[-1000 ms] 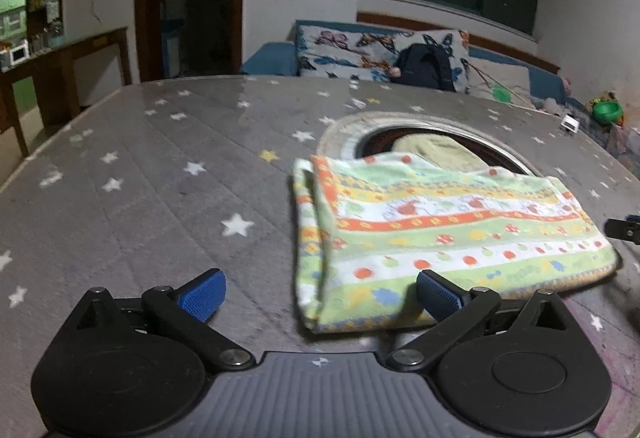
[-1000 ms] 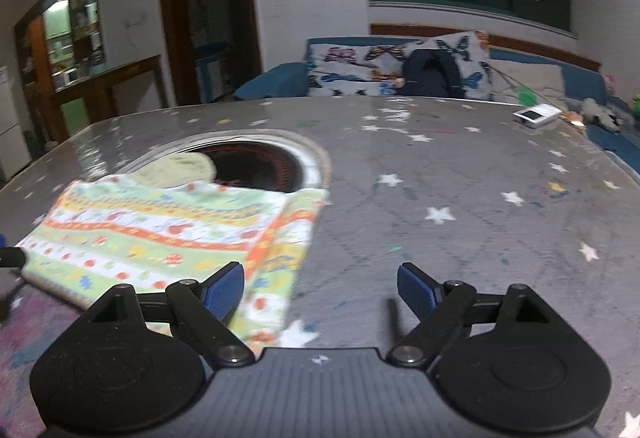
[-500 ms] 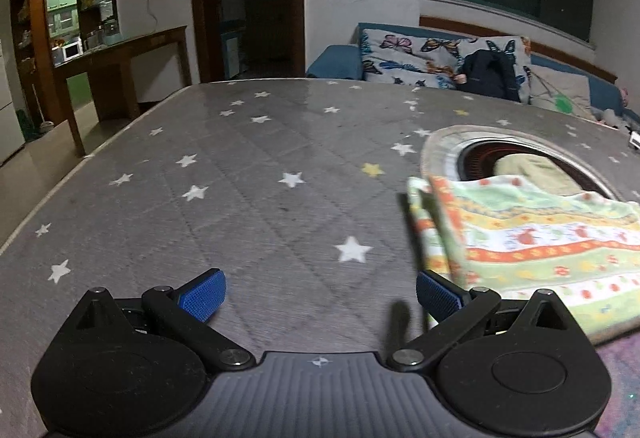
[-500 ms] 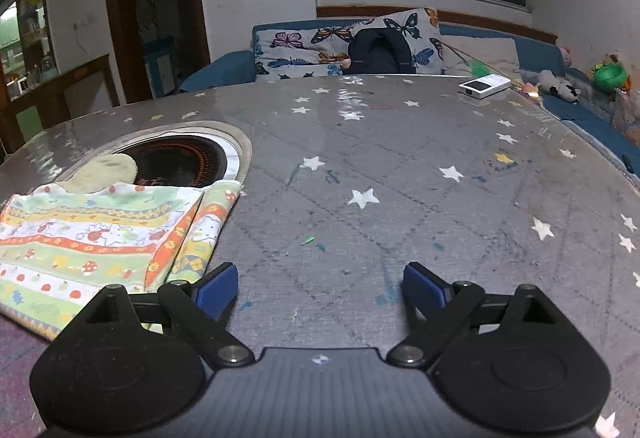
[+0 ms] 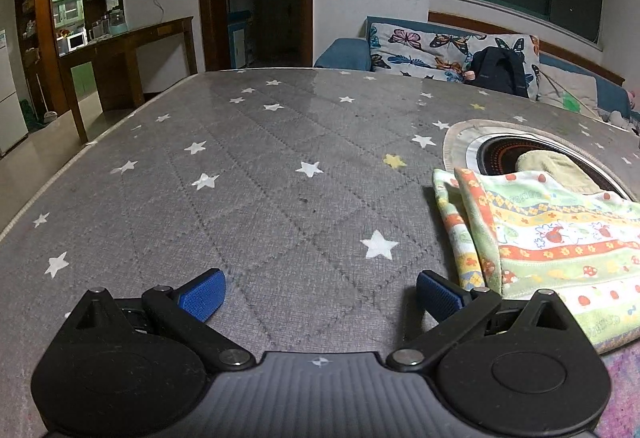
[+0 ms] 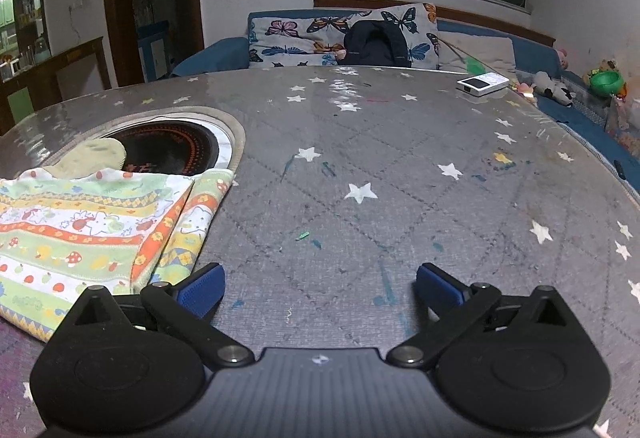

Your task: Fold clothes

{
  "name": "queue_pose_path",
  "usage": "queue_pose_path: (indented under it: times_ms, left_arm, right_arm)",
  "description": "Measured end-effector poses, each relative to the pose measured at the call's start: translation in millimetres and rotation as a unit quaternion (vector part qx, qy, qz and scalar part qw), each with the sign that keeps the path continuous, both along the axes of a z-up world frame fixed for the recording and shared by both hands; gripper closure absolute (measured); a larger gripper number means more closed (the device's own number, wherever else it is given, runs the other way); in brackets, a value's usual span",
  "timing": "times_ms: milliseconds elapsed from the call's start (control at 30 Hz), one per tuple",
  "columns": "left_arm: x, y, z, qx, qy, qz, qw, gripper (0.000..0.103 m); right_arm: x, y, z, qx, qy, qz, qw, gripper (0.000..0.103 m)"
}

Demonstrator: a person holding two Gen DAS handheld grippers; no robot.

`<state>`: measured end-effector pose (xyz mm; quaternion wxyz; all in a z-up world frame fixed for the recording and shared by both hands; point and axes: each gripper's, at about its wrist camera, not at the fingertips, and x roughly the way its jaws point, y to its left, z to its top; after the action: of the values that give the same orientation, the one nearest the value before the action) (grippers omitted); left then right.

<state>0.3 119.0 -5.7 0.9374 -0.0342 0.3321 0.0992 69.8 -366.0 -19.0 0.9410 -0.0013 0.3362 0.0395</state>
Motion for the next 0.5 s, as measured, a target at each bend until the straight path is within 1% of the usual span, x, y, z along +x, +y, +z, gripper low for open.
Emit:
queue_pose_path:
  times_ms: [133,500]
  left_arm:
    - [-1,0,0,0.000,-0.001,0.000,1.0000,0.000]
    - [-1,-2,0,0.002,0.000,0.000,1.0000,0.000]
  right_arm:
    - [6,-9,-3,-0.002,0.000,0.000,1.000,0.000]
    - [7,-9,-4,-0.004,0.000,0.001,1.000,0.000]
